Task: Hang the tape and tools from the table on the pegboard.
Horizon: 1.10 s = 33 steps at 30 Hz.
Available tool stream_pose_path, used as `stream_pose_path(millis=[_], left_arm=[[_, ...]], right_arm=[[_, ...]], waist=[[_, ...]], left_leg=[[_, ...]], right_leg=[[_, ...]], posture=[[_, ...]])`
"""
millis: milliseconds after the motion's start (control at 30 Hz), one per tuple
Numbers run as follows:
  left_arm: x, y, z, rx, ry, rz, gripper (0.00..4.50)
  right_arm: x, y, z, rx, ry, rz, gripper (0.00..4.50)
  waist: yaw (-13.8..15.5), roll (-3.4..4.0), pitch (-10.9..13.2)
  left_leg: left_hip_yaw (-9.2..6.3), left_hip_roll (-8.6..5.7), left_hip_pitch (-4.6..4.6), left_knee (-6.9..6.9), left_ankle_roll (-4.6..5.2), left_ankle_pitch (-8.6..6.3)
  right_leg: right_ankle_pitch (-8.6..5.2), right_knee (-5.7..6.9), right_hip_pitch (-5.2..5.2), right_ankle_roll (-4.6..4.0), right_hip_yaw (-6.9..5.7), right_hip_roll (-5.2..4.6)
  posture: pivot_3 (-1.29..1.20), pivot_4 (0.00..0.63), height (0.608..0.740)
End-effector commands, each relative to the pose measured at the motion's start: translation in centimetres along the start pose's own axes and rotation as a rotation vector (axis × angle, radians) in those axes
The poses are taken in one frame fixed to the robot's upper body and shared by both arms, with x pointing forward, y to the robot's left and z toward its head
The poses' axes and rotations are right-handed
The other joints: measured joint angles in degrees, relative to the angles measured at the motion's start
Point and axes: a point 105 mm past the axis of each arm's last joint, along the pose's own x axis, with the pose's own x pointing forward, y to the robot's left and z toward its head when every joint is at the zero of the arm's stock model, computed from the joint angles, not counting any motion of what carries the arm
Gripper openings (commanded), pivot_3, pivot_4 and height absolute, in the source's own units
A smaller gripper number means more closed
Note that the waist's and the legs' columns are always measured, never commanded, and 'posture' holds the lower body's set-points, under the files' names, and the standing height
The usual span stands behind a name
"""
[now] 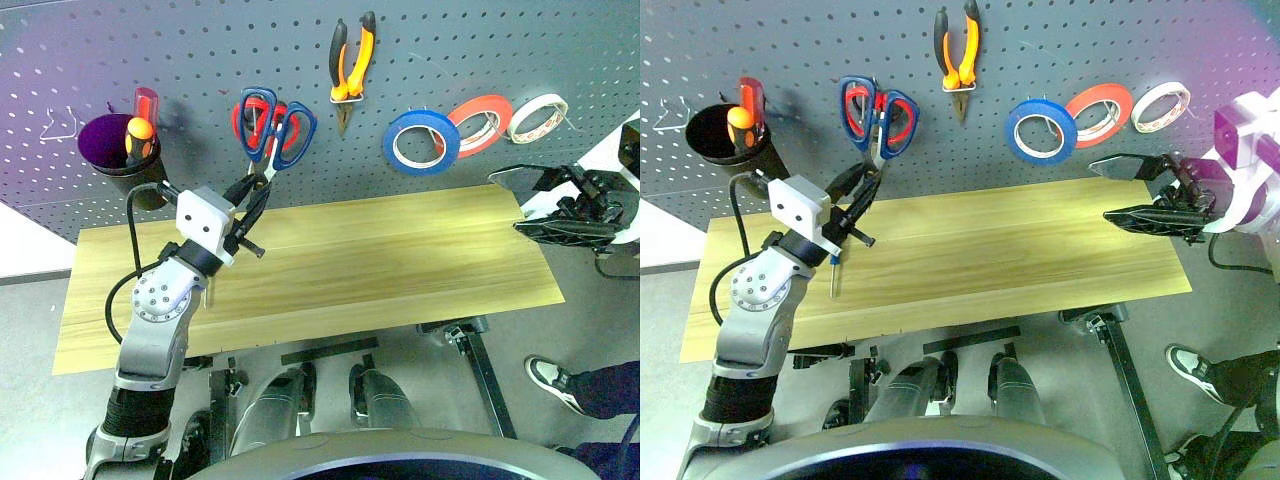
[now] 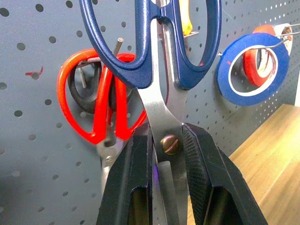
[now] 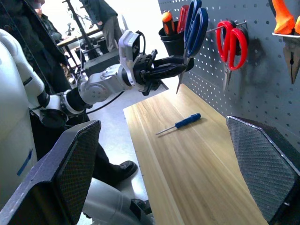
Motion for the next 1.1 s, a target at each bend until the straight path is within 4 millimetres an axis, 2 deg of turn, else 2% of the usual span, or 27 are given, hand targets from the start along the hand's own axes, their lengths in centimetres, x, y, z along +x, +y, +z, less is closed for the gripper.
stream_pose_path(millis=[33,567,867,1100], left_arm=[[0.1,0.0,0.5,0.012,-0.026,0.009,0.67],[0.9,1.2,-1.3,-0.006,0.011,0.057,0.67],[1.7,2.4,-3.4,-0.032,0.06,0.099,0.67],[2.6,2.1,-3.5,-0.058,0.044,0.09,2.77]], right_arm=[[-0.1,1.1,2.2,-0.055,-0.042,0.034,4.5],[0.2,1.8,1.9,-0.047,-0.04,0.063,4.5],[0.1,1.8,1.7,-0.047,-0.031,0.054,4.5],[0.3,1.7,1.7,-0.051,-0.025,0.056,4.5]], waist=[[0.0,0.0,0.0],[0.0,0.01,0.0],[-0.1,0.01,0.0],[-0.2,0.01,0.0]], left_leg=[[0.0,0.0,0.0,0.01,0.0,0.0],[0.02,0.01,0.0,0.58,0.35,-0.22],[0.03,0.01,-0.01,0.6,0.32,-0.2],[0.04,0.01,-0.02,0.61,0.31,-0.19]], right_leg=[[0.0,0.01,0.0,0.0,0.0,0.0],[0.0,0.63,-0.21,0.0,0.02,-0.01],[0.0,0.71,-0.27,-0.01,0.02,-0.01],[0.01,0.71,-0.25,-0.01,0.02,-0.01]], posture=[[-0.14,0.282,0.726],[-0.15,0.28,0.726],[-0.17,0.273,0.726],[-0.17,0.268,0.726]])
